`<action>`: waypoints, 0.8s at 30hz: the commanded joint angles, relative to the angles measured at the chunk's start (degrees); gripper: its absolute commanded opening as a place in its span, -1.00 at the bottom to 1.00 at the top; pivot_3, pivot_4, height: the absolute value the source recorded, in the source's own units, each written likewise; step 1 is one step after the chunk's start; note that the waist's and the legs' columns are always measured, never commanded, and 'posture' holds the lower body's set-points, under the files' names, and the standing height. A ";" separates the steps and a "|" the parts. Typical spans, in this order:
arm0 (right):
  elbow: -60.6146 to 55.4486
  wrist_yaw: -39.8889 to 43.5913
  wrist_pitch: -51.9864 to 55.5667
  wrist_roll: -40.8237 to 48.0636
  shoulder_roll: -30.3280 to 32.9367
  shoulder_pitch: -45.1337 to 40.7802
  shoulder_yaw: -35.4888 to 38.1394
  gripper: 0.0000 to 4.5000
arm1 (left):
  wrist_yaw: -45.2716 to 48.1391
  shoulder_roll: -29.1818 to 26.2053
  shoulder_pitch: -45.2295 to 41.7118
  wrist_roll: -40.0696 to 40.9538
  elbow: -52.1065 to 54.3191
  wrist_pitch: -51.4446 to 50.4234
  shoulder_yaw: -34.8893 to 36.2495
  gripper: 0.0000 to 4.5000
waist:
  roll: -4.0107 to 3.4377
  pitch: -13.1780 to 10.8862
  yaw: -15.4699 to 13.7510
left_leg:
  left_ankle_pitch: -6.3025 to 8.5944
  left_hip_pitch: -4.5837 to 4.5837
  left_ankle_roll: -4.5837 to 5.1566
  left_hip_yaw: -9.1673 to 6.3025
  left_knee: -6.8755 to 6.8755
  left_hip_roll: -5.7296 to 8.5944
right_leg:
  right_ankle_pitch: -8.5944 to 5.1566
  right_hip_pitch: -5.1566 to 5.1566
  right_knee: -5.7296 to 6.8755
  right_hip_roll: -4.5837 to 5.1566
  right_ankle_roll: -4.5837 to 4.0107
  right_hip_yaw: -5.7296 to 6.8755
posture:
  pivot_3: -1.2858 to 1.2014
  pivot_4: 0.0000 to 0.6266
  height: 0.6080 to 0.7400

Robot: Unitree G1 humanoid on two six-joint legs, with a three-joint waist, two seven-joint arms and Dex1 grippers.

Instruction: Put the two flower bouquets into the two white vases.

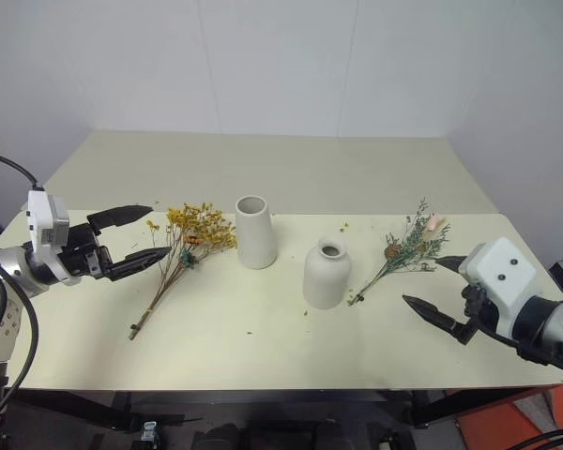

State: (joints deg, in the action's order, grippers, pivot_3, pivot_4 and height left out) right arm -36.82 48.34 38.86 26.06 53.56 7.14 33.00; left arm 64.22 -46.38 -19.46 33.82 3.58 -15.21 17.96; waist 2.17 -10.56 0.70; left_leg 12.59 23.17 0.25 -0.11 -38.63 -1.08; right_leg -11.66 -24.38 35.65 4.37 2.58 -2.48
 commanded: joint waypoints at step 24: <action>5.34 -15.70 36.93 8.10 1.67 -22.14 -8.96 1.00 | 0.17 4.46 -10.21 3.48 3.22 -1.37 -5.15 1.00 | 0.00 0.00 0.01 | 0.00 0.02 0.00 -0.01 -0.01 0.01 | 0.01 0.01 0.00 0.00 0.00 -0.01 | 0.03 -0.52 1.00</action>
State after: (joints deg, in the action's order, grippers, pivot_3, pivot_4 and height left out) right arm -32.29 34.67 71.68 33.26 55.39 -12.87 24.10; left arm 64.01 -42.20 -28.00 36.17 5.16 -16.49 13.77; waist 2.17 -10.56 0.71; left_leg 12.59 23.20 0.26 -0.12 -38.64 -1.05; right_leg -11.65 -24.38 35.65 4.38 2.57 -2.49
